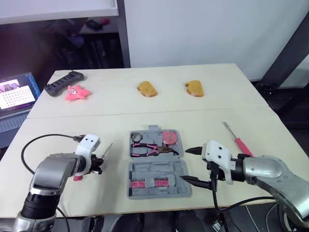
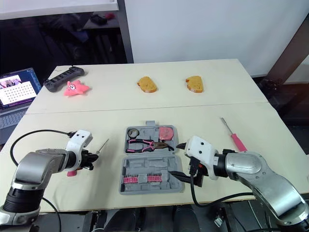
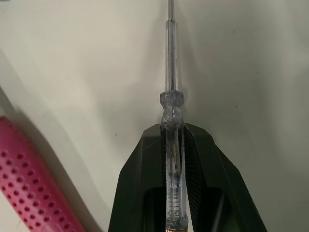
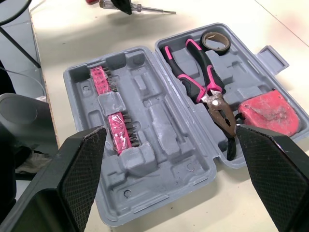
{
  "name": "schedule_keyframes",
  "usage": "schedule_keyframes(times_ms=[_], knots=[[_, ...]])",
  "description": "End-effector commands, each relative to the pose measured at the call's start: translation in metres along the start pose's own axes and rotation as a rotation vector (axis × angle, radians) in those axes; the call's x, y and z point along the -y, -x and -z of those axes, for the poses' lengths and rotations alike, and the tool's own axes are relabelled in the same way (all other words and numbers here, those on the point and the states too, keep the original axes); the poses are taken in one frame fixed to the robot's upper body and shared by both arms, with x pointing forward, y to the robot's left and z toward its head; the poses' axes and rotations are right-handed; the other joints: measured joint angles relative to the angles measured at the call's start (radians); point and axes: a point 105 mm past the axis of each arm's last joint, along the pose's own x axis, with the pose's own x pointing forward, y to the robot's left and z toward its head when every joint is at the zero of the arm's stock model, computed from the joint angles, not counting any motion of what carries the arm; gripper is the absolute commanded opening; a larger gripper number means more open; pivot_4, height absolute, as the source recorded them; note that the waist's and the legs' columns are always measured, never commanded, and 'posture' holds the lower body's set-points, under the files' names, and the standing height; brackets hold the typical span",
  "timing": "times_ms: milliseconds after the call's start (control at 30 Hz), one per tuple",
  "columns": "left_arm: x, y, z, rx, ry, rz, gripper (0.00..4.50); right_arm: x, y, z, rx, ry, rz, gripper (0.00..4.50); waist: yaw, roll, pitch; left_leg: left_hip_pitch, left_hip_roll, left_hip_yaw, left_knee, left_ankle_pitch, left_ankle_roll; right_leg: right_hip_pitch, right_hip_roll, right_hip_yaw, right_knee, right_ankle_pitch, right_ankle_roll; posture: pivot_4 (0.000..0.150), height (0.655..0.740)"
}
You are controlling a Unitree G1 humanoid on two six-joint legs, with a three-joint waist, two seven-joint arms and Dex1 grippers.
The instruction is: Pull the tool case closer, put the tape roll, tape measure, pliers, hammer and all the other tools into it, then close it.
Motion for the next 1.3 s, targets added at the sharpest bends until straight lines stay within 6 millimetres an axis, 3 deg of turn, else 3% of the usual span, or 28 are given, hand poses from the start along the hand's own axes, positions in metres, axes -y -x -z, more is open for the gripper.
schedule_keyframes(times_ms=[33,200,433,500,633,667,933,1033,1300], knots=[[-0.005,0.000,0.003,0.005,-0.005,-0.023,0.54,-0.003,0.003,-0.011,0.029,0.037,0.002,4.50,0.000,0.000,0.000,0.000,0.000,0.000,0.000,0.000,0.000,0.000,0.000,0.000,0.000,0.000,0.000,0.150,0.7219],[-0.009,-0.004,-0.004,0.047,-0.030,-0.012,2.78,-0.005,0.002,-0.010,0.033,0.026,0.006,4.50,0.001,0.000,0.000,0.000,0.000,0.000,0.000,0.000,0.000,0.000,0.000,0.000,0.000,0.000,0.000,0.150,0.7219],[-0.013,-0.011,-0.008,0.060,-0.041,0.010,2.78,-0.008,0.002,-0.009,0.037,0.016,0.013,4.50,0.001,0.001,-0.001,0.000,0.000,0.000,0.000,0.000,0.000,0.000,0.000,0.000,0.000,0.000,0.000,0.150,0.7219],[-0.012,-0.012,-0.007,0.056,-0.042,0.019,2.26,-0.008,0.001,-0.009,0.036,0.014,0.016,4.50,0.001,0.001,-0.001,0.001,0.000,0.000,0.000,0.000,0.000,0.000,0.000,0.000,0.000,0.000,0.000,0.150,0.7219],[-0.010,-0.012,-0.007,0.055,-0.048,0.041,0.33,-0.008,0.001,-0.009,0.038,0.010,0.018,4.50,0.001,0.001,-0.001,0.000,0.000,0.000,0.000,0.000,0.000,0.000,0.000,0.000,0.000,0.000,0.000,0.150,0.7219],[-0.009,-0.012,-0.007,0.057,-0.049,0.043,0.05,-0.008,0.001,-0.008,0.038,0.010,0.018,4.50,0.002,0.001,-0.001,0.000,0.000,0.000,0.000,0.000,0.000,0.000,0.000,0.000,0.000,0.000,0.000,0.150,0.7219],[-0.009,0.003,-0.039,0.195,-0.095,0.108,0.05,-0.008,-0.003,-0.008,0.043,0.004,0.019,4.50,0.002,0.000,0.000,0.000,0.000,0.000,0.000,0.000,0.000,0.000,-0.001,0.000,0.000,0.000,0.000,0.150,0.7219],[-0.007,0.032,-0.063,0.268,-0.219,0.213,0.05,-0.008,-0.005,-0.008,0.050,0.001,0.019,4.50,-0.001,-0.001,0.001,0.000,0.000,0.000,0.000,0.000,0.000,0.000,0.000,0.000,0.000,0.000,0.000,0.150,0.7219],[0.016,0.072,-0.082,0.238,-0.467,0.387,0.05,-0.007,-0.008,-0.009,0.056,0.005,0.022,4.50,0.000,0.000,0.001,-0.001,0.000,0.000,-0.001,0.000,0.000,-0.001,-0.001,0.000,-0.001,0.000,0.000,0.150,0.7219]])
